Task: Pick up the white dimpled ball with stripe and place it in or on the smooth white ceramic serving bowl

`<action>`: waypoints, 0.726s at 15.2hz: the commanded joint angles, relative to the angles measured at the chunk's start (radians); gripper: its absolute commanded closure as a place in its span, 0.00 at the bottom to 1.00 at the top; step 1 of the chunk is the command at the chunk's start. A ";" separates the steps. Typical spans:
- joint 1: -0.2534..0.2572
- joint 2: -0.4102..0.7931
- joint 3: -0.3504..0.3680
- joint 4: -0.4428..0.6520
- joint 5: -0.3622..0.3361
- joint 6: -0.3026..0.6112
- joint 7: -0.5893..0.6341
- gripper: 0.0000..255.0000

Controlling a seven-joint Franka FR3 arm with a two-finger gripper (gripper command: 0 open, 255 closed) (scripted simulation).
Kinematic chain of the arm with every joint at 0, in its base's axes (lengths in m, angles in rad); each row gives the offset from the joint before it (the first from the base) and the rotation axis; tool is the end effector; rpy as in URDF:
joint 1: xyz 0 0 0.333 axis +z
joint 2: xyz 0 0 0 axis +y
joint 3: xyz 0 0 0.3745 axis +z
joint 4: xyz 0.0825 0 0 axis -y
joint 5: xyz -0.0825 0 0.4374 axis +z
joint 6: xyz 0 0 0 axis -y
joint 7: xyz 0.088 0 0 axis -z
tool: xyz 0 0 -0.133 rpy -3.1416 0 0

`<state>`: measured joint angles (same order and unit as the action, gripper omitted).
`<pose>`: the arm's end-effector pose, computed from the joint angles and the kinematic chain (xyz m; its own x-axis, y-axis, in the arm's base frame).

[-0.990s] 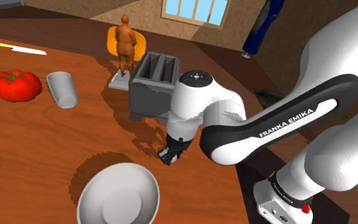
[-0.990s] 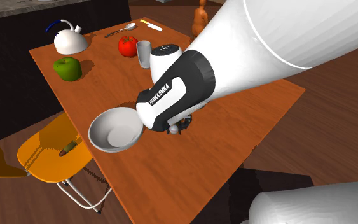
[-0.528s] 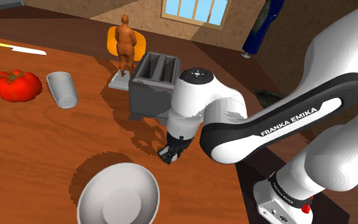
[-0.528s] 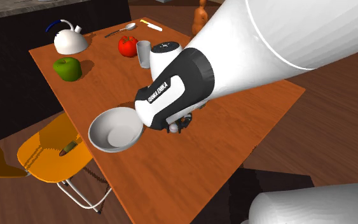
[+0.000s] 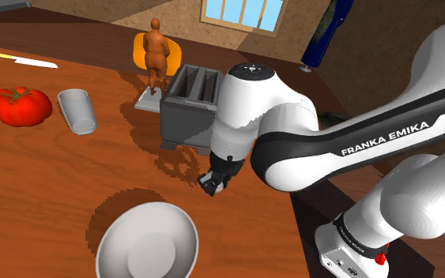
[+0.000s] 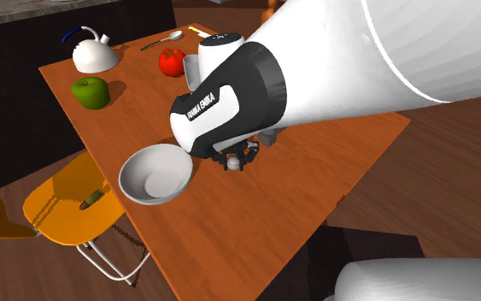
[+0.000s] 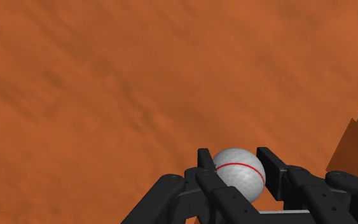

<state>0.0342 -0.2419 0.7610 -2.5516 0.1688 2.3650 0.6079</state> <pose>0.3280 0.3300 0.3241 0.9982 0.0517 0.0300 0.0506 -0.9980 0.0375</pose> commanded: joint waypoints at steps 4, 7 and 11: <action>0.019 -0.060 -0.028 0.032 0.033 -0.085 -0.029 1.00; 0.027 -0.091 -0.044 0.052 0.046 -0.133 -0.042 1.00; 0.035 -0.127 -0.064 0.082 0.057 -0.196 -0.056 1.00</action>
<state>0.0665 -0.3583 0.7023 -2.4766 0.2220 2.1859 0.5556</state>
